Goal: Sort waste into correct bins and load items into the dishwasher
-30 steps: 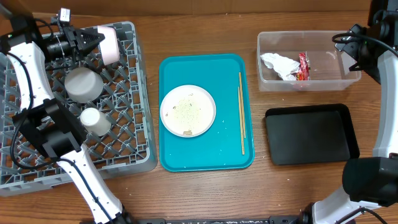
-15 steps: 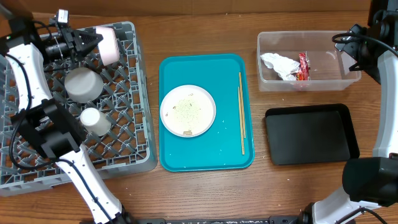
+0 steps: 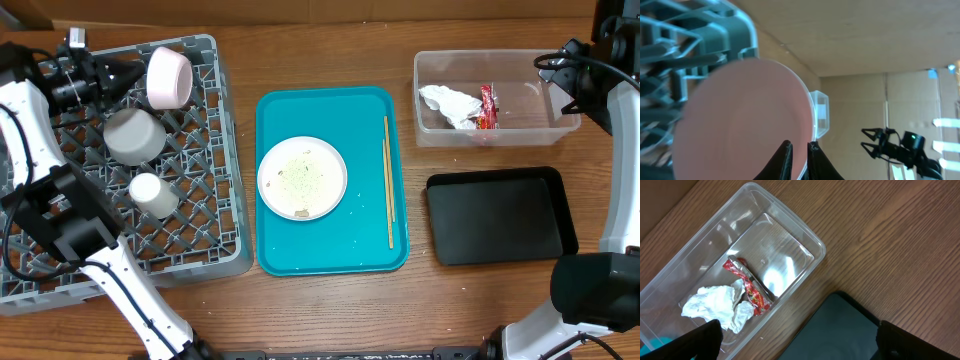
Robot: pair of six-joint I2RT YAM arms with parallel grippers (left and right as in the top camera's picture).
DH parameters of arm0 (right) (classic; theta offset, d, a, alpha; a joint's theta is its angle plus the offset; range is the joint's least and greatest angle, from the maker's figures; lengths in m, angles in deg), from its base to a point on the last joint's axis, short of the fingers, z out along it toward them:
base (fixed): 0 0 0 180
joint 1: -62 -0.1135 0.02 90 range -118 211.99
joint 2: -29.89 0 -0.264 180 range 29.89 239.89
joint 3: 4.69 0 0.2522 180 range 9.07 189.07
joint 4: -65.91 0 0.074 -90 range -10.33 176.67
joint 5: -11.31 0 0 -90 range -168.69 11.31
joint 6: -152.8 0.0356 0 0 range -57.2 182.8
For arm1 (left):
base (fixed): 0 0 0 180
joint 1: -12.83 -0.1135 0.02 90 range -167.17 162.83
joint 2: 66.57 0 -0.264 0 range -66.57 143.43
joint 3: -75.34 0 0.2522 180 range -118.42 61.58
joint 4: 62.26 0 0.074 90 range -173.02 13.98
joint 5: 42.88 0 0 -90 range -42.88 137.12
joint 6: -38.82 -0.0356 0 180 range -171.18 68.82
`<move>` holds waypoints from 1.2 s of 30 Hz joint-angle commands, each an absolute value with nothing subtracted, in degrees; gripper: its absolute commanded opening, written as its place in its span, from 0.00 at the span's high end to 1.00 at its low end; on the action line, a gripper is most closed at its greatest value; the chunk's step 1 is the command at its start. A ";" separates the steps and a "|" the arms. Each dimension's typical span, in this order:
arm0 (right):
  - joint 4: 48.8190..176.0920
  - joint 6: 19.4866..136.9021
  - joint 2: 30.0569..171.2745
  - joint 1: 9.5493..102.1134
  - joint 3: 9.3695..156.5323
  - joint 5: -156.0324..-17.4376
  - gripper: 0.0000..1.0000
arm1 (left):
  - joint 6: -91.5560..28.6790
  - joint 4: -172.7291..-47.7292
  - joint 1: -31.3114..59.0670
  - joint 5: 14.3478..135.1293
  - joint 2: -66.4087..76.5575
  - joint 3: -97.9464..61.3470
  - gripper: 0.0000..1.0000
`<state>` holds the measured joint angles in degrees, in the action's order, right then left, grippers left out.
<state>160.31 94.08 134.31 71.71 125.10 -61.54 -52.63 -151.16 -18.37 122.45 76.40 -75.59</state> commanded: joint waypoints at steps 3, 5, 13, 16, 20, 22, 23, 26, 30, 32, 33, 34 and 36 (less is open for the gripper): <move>160.11 94.35 133.09 71.75 126.04 -60.76 0.00 | -52.26 -152.88 -19.84 116.55 76.03 -75.56 0.80; 160.11 94.35 133.09 71.75 126.04 -60.76 0.00 | -52.28 -153.84 -20.40 115.63 76.01 -75.72 0.78; 160.11 94.35 133.09 71.75 126.04 -60.76 0.00 | -52.59 -158.61 -22.31 115.44 76.01 -82.47 0.75; 160.11 94.35 133.09 71.75 126.04 -60.76 0.00 | -55.75 -162.89 -22.18 114.37 75.99 -87.87 0.75; 160.11 94.35 133.09 71.75 126.04 -60.76 0.00 | -63.47 -170.78 -20.73 111.35 75.66 -96.42 0.75; 160.11 94.35 133.09 71.75 126.04 -60.76 0.00 | -64.82 -172.84 -19.38 108.90 75.22 -100.66 0.75; 160.11 94.35 133.09 71.75 126.04 -60.76 0.00 | -63.80 -172.84 -18.61 107.24 74.63 -101.66 0.74; 160.11 94.35 133.09 71.75 126.04 -60.76 0.00 | -64.50 -172.84 -14.35 100.97 71.88 -103.19 0.50; 160.11 94.32 133.09 71.75 126.04 -60.76 0.00 | -64.17 -172.84 -5.83 82.28 68.95 -103.21 0.31; 160.11 94.32 133.09 71.75 126.04 -60.76 0.00 | -62.16 -172.84 -1.21 74.41 68.49 -103.21 0.30; 160.11 94.35 133.09 71.75 126.04 -60.76 0.00 | -61.77 -172.84 1.21 71.77 68.49 -103.21 0.30; 160.11 94.35 133.09 71.75 126.04 -60.76 0.00 | -61.39 -172.84 3.57 69.41 68.51 -103.15 0.28; 160.11 94.35 133.09 71.75 126.04 -60.76 0.00 | -60.98 -172.84 8.23 64.12 68.54 -102.73 0.10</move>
